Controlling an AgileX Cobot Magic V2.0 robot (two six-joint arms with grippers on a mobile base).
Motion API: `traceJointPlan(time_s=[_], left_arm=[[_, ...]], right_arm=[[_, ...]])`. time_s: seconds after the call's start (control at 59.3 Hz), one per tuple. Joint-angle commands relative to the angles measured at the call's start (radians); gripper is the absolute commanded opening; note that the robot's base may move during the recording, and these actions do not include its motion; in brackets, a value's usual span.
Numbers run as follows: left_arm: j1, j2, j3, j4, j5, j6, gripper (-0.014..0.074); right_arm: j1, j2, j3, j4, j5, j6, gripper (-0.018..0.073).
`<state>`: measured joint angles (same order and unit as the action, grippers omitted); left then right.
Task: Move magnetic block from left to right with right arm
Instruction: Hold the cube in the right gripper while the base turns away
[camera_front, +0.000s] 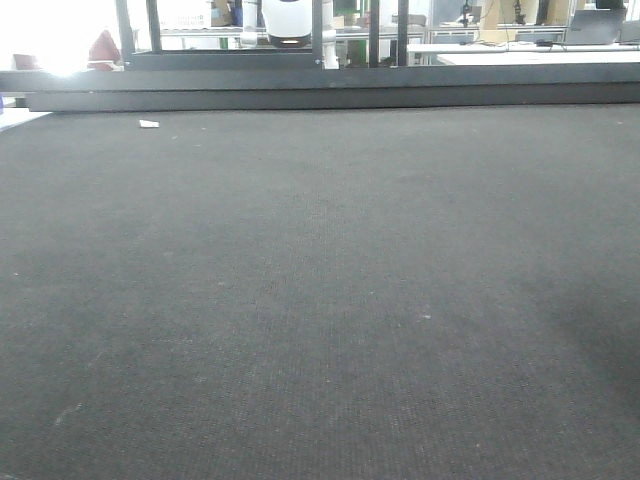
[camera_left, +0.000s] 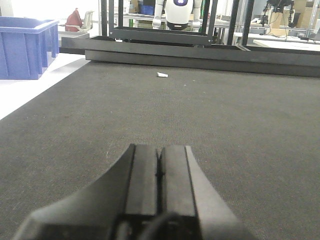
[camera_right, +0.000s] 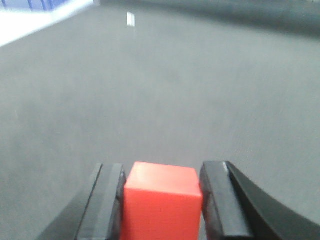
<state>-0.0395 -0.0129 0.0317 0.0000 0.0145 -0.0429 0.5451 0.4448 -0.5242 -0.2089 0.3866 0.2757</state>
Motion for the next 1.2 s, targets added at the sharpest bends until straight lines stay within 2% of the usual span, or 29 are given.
traceJointPlan(time_s=[0.0, 0.304, 1.18], left_arm=[[-0.003, -0.013, 0.009, 0.000, -0.090, -0.004, -0.0116], [-0.003, -0.013, 0.009, 0.000, -0.090, -0.004, -0.0116], [-0.003, -0.013, 0.009, 0.000, -0.090, -0.004, -0.0116]], right_arm=[[-0.004, -0.084, -0.026, -0.024, -0.070, -0.010, 0.0124], [-0.004, -0.266, -0.026, -0.024, -0.070, -0.010, 0.0124], [-0.004, -0.266, -0.026, -0.024, -0.070, -0.010, 0.0124]])
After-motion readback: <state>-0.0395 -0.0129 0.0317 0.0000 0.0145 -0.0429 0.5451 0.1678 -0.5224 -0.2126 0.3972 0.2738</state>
